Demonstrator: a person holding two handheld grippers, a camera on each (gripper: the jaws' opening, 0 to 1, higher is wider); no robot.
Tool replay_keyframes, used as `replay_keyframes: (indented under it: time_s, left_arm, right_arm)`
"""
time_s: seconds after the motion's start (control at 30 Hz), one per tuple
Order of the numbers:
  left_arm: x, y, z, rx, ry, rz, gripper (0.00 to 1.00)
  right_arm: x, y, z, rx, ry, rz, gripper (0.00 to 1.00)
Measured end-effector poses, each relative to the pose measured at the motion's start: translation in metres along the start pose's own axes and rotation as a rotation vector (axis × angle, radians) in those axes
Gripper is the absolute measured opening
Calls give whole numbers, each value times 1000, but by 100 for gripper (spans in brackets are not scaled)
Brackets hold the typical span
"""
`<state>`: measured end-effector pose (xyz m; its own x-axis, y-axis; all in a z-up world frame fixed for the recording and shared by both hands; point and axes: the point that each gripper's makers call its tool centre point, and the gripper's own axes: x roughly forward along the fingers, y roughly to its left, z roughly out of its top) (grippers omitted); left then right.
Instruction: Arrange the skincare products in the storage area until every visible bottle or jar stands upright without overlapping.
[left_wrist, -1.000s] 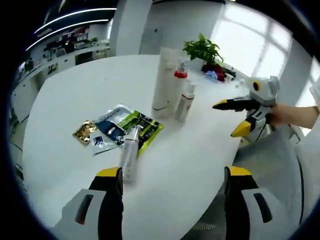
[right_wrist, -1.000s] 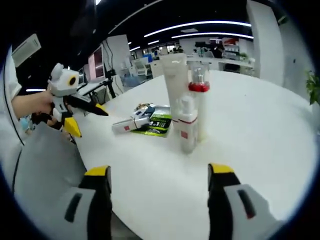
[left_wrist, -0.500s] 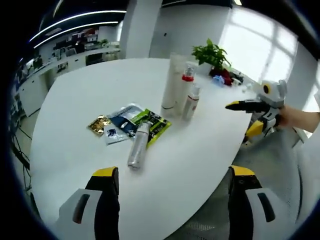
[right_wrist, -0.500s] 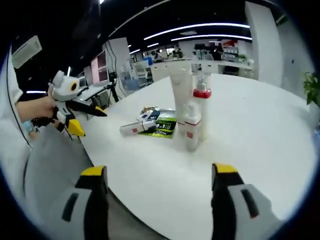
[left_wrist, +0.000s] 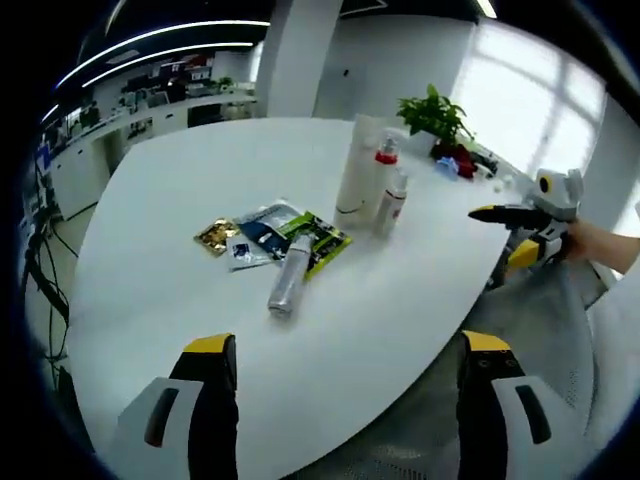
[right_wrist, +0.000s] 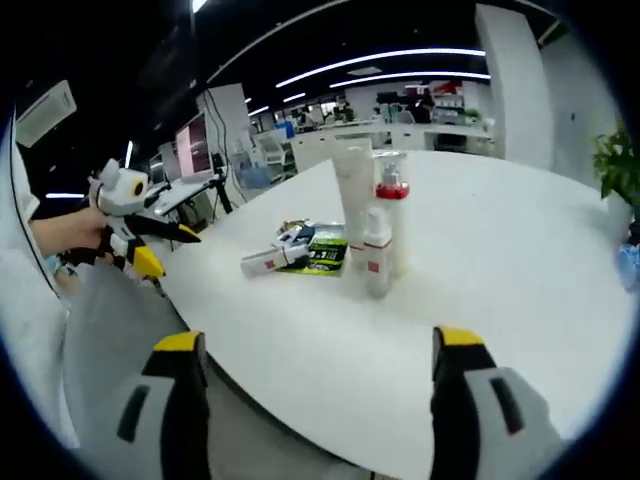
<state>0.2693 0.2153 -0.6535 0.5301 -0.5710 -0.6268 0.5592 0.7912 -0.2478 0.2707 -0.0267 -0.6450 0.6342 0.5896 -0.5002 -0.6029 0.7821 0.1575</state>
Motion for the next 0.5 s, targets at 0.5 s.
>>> replay_keyframes:
  time_s: [0.5]
  left_arm:
    - [-6, 2, -1, -6, -5, 21, 89]
  right_arm:
    - [-6, -2, -2, 26, -14, -14, 98]
